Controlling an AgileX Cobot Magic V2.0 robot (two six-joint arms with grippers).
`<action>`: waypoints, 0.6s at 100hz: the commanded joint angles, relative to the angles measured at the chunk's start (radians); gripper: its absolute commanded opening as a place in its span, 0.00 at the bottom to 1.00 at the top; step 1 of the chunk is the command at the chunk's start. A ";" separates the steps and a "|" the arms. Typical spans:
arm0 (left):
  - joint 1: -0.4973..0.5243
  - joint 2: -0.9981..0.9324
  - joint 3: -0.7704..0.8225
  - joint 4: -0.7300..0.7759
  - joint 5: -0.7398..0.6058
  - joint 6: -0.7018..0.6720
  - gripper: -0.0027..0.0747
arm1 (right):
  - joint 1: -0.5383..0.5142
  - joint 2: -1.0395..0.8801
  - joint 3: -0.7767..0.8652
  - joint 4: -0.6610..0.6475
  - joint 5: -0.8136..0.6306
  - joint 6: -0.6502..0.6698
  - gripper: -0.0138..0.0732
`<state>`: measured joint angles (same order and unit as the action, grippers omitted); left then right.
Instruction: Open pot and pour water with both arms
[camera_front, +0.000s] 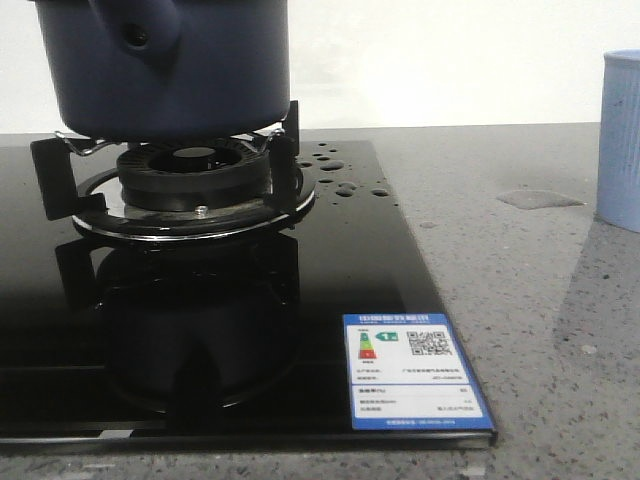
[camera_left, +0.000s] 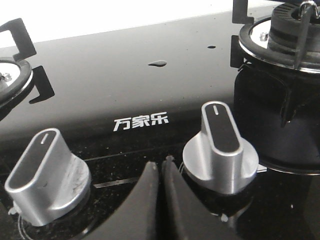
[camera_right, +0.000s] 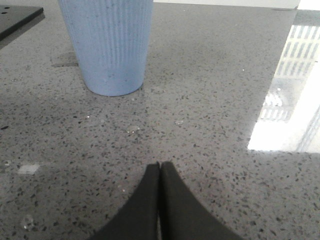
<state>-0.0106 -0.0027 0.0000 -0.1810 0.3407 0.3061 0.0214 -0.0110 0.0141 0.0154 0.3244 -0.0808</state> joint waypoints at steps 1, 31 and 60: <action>0.001 -0.027 0.039 -0.005 -0.037 -0.008 0.01 | -0.008 -0.021 0.005 -0.015 -0.033 -0.006 0.08; 0.001 -0.027 0.039 0.039 -0.034 -0.008 0.01 | -0.008 -0.021 0.005 -0.015 -0.052 -0.006 0.08; 0.001 -0.027 0.039 0.056 -0.267 -0.008 0.01 | -0.008 -0.021 0.005 0.260 -0.427 -0.004 0.08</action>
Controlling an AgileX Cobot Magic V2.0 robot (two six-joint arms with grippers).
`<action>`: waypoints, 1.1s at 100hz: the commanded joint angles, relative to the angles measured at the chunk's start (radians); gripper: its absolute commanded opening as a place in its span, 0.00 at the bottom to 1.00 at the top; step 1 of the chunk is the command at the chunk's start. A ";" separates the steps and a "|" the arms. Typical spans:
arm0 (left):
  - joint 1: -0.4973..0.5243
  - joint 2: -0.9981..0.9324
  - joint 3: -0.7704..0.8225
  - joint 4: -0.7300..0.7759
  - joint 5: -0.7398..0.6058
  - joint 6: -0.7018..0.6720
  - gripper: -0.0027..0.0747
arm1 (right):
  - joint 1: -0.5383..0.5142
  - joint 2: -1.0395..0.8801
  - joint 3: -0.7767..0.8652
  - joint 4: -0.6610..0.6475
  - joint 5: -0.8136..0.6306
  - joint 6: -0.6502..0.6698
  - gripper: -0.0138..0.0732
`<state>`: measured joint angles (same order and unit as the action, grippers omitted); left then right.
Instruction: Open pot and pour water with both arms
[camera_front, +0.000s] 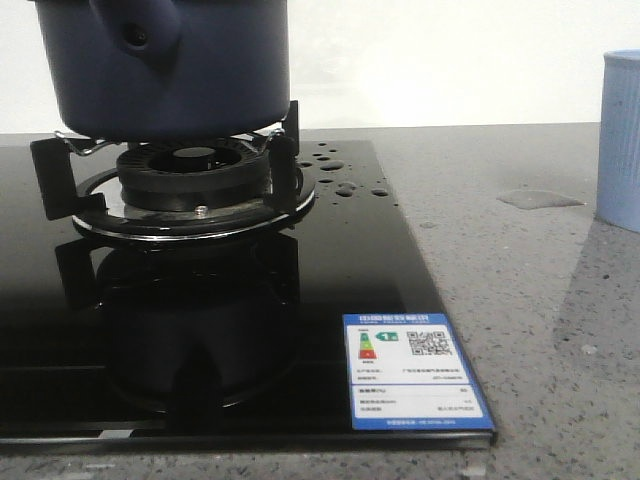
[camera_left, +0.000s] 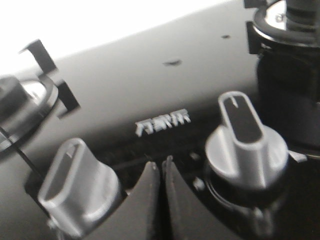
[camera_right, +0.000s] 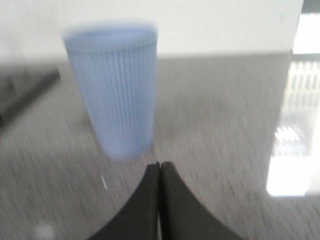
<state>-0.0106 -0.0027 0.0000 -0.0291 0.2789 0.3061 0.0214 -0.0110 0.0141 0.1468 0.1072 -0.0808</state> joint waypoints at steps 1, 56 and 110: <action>0.001 -0.027 0.039 -0.111 -0.217 -0.008 0.01 | -0.008 -0.021 0.005 0.143 -0.225 -0.004 0.08; 0.001 -0.027 0.035 -0.653 -0.596 -0.008 0.01 | -0.008 -0.021 -0.060 0.556 -0.188 0.007 0.08; 0.001 0.091 -0.167 -0.787 -0.297 -0.001 0.01 | -0.008 0.131 -0.455 0.306 0.402 -0.077 0.08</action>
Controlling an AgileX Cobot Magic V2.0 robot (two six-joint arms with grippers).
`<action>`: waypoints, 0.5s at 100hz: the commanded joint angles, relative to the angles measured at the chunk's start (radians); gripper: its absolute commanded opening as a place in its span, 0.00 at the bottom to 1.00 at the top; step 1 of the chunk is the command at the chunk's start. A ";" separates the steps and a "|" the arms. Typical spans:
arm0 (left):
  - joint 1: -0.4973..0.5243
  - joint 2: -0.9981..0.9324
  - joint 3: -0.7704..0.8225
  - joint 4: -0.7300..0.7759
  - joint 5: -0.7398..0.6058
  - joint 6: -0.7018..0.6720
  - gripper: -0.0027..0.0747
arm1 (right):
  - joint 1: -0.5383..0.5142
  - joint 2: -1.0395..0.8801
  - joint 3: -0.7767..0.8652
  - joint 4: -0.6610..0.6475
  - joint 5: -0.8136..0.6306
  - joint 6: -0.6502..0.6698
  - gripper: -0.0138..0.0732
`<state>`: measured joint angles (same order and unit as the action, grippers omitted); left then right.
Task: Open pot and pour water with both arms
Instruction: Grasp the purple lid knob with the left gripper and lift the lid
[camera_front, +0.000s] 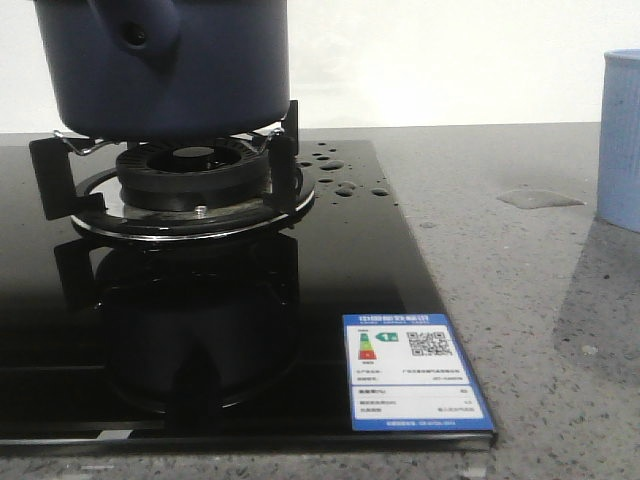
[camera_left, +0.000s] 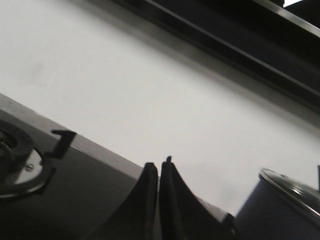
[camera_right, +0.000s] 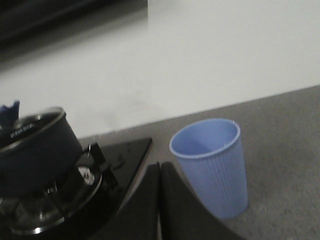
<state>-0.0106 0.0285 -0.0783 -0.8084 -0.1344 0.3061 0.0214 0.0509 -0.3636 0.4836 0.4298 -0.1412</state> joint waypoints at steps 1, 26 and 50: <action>0.001 0.066 -0.096 -0.008 0.154 -0.001 0.01 | -0.008 0.075 -0.088 -0.031 0.108 -0.017 0.08; 0.001 0.390 -0.461 0.018 0.651 0.015 0.01 | -0.008 0.283 -0.302 -0.025 0.548 -0.017 0.08; -0.021 0.599 -0.875 -0.041 0.958 0.199 0.01 | -0.008 0.395 -0.517 0.143 0.659 -0.135 0.08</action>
<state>-0.0127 0.5876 -0.8171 -0.7772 0.8187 0.4296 0.0214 0.4083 -0.8023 0.5280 1.1277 -0.2129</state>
